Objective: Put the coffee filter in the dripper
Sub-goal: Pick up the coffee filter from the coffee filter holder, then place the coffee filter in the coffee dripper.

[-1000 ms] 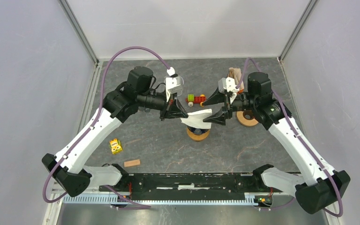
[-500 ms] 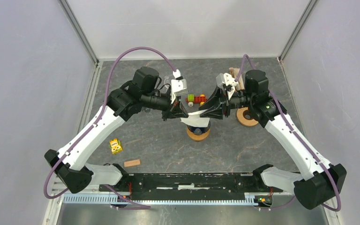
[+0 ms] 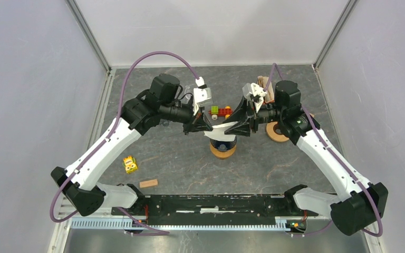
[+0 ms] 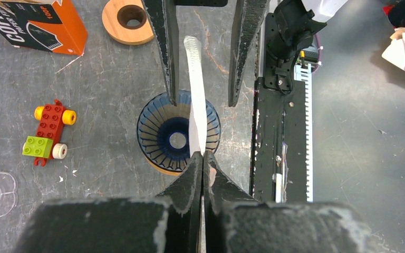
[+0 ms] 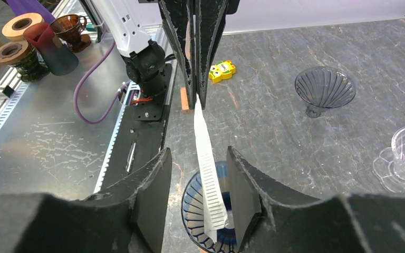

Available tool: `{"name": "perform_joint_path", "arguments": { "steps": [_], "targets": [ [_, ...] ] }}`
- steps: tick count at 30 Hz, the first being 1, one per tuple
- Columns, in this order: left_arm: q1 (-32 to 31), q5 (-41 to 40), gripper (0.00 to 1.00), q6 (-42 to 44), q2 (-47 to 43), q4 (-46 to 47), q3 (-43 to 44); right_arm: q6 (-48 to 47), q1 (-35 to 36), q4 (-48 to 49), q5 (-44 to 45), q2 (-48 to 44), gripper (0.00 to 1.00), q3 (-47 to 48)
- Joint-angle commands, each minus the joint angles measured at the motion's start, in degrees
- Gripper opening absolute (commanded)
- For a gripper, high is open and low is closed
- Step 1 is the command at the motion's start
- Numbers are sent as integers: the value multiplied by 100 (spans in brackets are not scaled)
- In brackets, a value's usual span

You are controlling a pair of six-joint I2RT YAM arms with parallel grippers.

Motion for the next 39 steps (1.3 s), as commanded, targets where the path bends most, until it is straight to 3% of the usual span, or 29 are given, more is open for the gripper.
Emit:
{"name": "perform_joint_path", "arguments": {
  "steps": [1,9,14,17,20,25,29,33,39],
  "targets": [
    [-28,79,2,149,28,44,276,39,16,163,47,-49,43,17],
    [-32,245,2,-69,-6,178,338,163,17,268,147,-28,21,-22],
    [-27,295,2,-90,-31,184,327,289,17,393,192,-86,1,-72],
    [-20,308,3,-148,-62,266,278,468,5,592,224,-139,0,-97],
    [35,307,28,-172,-99,290,289,1030,-87,958,124,-169,0,-190],
    [457,527,65,-246,-396,442,136,2350,-408,2371,-41,-299,0,-433],
    [805,854,78,-354,-608,629,-135,3764,-534,3987,-98,-412,0,-795],
    [972,1288,79,-467,-699,1014,-436,5292,-601,5749,-141,-423,0,-1250],
    [979,1802,63,-970,-552,1646,-614,5463,-614,5937,-125,-479,0,-1338]
  ]
}}
